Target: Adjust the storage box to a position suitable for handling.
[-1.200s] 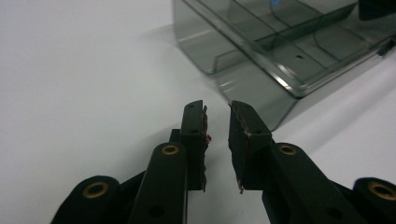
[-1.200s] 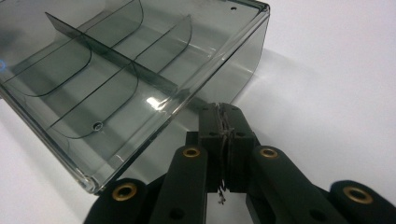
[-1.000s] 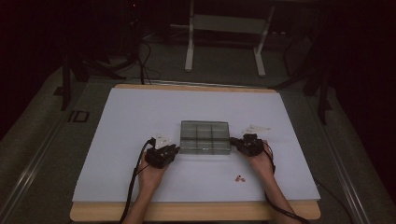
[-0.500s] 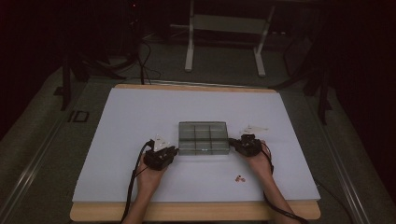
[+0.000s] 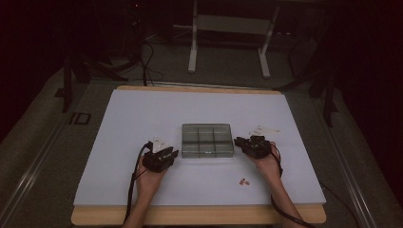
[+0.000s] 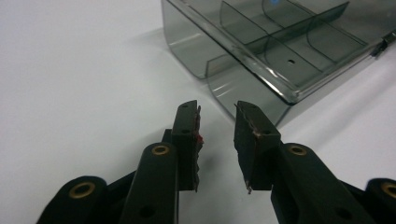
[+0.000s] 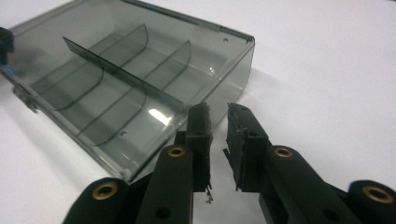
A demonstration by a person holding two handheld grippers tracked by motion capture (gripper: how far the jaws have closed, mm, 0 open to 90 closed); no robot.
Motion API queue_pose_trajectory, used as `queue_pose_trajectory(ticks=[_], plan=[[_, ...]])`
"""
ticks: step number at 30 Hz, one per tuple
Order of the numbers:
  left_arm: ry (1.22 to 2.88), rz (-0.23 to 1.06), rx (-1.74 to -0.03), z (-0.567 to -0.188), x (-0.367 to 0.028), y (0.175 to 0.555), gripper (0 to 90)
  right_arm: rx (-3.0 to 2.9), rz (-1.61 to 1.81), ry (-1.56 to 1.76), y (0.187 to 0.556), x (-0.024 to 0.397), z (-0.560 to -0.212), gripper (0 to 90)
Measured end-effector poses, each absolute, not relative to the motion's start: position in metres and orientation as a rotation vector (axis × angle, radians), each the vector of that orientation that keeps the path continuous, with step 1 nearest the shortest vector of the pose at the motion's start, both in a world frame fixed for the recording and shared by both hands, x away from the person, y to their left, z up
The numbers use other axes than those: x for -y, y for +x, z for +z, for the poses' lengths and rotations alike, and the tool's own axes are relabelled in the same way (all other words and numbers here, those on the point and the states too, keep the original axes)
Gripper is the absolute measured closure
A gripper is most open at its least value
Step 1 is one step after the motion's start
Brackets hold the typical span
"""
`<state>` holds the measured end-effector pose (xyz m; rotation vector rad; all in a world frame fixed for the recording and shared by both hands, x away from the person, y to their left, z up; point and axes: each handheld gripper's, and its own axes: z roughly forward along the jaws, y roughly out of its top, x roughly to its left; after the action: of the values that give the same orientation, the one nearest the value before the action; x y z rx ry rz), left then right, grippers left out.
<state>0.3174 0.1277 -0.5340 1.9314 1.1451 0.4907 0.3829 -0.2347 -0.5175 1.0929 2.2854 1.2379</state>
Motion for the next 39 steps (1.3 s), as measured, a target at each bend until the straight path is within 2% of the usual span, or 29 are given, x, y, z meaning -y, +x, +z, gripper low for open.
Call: queue_pose_trajectory(ticks=[11,19,28,30,37,39], plan=[[1.938,0.492,-1.157,-0.535,-0.131,0.319,67.8,-2.275,1.194,1.073,0.377,0.232,-0.504,63.8],[1.948,0.493,-1.147,-0.536,-0.129,0.320,67.5,-2.235,1.202,1.142,0.377,0.236,-0.501,48.7],[1.955,0.492,-1.139,-0.536,-0.127,0.321,67.3,-2.205,1.256,1.172,0.373,0.241,-0.495,37.5],[1.954,0.491,-1.139,-0.536,-0.127,0.321,67.3,-2.207,1.270,1.165,0.372,0.240,-0.494,30.8],[1.956,0.490,-1.139,-0.536,-0.127,0.321,67.0,-2.174,1.218,1.180,0.367,0.233,-0.487,32.2],[1.958,0.489,-1.139,-0.537,-0.127,0.321,66.9,-2.180,1.220,1.172,0.365,0.232,-0.485,35.1]])
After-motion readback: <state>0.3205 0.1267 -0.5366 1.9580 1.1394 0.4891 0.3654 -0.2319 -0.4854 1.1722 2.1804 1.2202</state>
